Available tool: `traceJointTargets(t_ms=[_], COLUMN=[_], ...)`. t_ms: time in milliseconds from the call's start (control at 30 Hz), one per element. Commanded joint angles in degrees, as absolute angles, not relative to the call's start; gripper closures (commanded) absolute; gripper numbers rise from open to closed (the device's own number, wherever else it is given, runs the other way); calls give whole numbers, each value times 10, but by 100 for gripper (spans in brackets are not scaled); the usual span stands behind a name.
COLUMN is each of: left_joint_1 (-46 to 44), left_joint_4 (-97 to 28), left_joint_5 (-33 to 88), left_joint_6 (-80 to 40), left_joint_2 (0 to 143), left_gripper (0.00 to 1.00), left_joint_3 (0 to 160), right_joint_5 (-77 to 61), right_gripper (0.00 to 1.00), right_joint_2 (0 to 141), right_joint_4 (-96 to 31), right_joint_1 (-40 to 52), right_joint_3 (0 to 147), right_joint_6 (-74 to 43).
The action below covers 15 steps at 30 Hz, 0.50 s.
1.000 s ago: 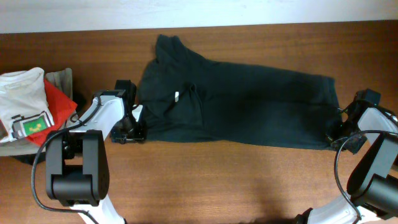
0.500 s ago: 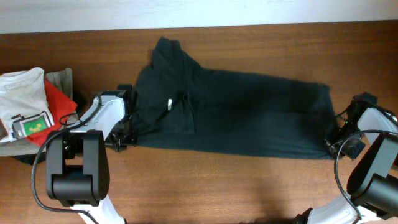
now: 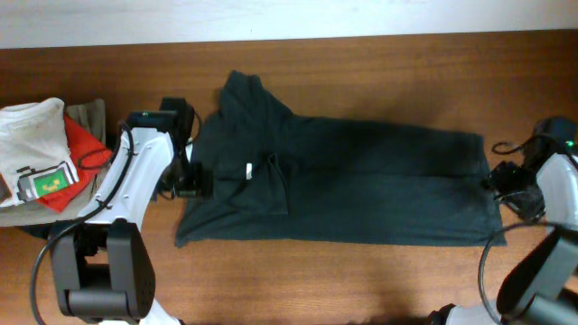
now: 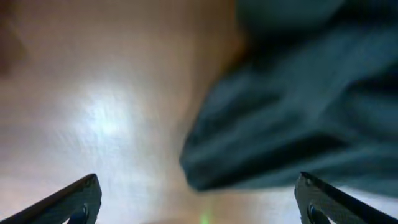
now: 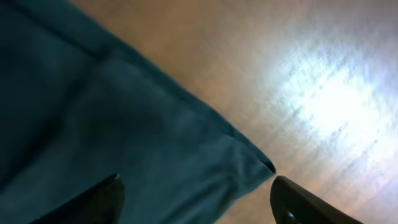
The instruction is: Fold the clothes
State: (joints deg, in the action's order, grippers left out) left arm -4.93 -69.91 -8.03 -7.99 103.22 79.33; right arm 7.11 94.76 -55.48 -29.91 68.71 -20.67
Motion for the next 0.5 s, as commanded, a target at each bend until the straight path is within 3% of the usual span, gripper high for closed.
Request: traceJointTargets(t_ms=[0,133,367,467], left_joint_1=[-49,-49,-49,-51], left_joint_4=[-581,-377,-359,-307], left_joint_5=[-52,54,126,155], left_joint_6=[-34,-1,18,8], left_joint_2=[1021,1056,1309,1352], left_gripper=[1,1,1,1], left_joint_3=[865,883,1060,1072], right_joint_5=[-1,-50,-50,-50], right_gripper=[22,22,22,22], right_joint_2=[916,916,916,916], right_joint_4=[-560,-568,-585,-588], right_joint_1=[-300,-300,-300,-300], right_joint_3=[701,701,701,701], right_joint_6=[-152,-137,-137,-137])
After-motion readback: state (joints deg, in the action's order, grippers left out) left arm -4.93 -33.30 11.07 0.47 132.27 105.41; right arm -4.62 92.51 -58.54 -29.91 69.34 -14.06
